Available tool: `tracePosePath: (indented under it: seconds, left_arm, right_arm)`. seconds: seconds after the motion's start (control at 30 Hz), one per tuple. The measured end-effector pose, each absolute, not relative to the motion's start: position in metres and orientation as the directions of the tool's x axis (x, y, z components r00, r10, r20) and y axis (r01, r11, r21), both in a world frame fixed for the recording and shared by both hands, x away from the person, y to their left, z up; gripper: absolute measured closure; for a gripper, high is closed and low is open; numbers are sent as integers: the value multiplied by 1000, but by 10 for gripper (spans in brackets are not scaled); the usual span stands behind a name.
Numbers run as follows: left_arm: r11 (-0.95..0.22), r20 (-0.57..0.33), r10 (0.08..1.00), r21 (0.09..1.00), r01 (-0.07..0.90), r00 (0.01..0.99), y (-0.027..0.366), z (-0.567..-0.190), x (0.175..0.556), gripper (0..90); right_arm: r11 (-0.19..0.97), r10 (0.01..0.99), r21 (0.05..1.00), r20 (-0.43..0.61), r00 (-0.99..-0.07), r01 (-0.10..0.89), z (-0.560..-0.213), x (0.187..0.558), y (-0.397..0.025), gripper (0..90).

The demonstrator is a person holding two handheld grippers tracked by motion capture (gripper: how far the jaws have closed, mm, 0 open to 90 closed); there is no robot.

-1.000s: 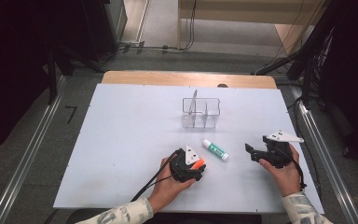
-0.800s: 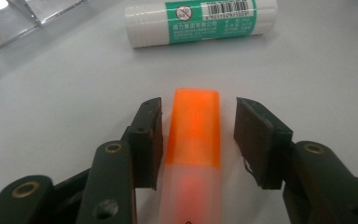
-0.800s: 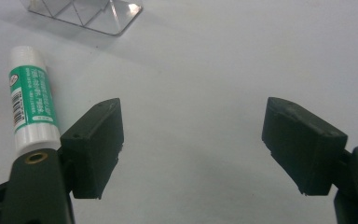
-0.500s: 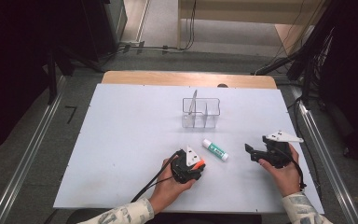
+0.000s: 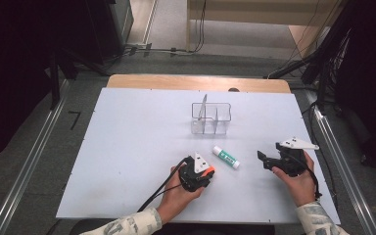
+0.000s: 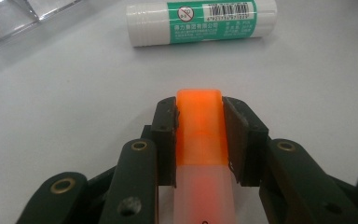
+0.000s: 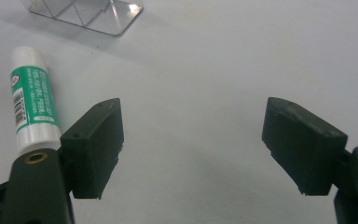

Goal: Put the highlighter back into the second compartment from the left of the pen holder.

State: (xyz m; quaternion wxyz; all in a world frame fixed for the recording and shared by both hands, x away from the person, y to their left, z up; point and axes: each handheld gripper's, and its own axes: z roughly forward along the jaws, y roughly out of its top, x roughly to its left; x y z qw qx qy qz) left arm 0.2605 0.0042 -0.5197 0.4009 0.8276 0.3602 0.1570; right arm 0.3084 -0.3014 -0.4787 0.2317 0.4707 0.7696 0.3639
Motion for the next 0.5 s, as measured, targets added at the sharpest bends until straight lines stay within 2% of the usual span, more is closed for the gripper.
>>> tracePosePath:
  seconds: [0.5]
  left_arm:
    - [-336,-104,734,803,492,671,17,-508,269,676]
  right_arm:
    - [290,894,778,-12,-449,557,-479,309,-302,196]
